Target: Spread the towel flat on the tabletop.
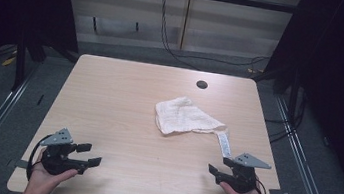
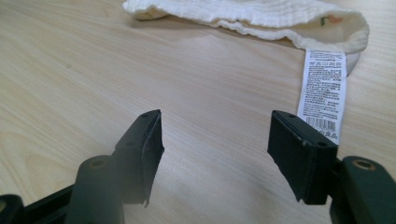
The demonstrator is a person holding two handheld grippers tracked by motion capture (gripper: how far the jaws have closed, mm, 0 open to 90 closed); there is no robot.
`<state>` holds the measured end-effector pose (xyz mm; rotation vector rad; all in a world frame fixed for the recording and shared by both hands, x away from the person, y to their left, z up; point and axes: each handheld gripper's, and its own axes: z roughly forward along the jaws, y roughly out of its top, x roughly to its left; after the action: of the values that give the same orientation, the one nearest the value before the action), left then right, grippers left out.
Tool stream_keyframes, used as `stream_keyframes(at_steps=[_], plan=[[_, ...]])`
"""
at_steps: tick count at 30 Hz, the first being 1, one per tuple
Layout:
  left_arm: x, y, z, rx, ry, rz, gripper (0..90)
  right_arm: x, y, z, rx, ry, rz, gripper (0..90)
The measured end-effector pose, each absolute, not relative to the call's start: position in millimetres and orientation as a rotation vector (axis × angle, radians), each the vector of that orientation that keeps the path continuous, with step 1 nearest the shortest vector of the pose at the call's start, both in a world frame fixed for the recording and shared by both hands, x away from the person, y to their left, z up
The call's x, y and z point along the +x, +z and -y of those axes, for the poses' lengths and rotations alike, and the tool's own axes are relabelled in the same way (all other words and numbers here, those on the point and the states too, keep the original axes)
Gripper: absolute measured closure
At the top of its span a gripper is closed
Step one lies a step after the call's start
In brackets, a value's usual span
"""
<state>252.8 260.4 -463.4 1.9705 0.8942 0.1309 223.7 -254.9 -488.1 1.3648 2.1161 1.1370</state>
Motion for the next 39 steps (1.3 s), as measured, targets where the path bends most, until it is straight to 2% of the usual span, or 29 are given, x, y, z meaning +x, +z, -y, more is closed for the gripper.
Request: stream_keyframes(at_steps=[19, 33, 36, 39], plan=[[252.3, -461.6, -265.0, 1.969, 0.165, -0.915, 31.4, 228.1, -479.6, 253.0, 1.345, 1.178, -2.141, 32.7], [249.5, -460.4, -272.2, 1.939, 0.147, -0.908, 30.4, 247.8, -467.8, 235.3, 1.272, 1.215, -2.221, 31.4], [249.4, -460.9, -271.4, 1.939, 0.151, -0.912, 30.5, 251.1, -463.9, 233.6, 1.243, 1.242, -2.215, 37.6], [249.2, -461.2, -270.9, 1.946, 0.149, -0.908, 30.6, 256.3, -457.6, 234.6, 1.223, 1.286, -2.235, 36.8]])
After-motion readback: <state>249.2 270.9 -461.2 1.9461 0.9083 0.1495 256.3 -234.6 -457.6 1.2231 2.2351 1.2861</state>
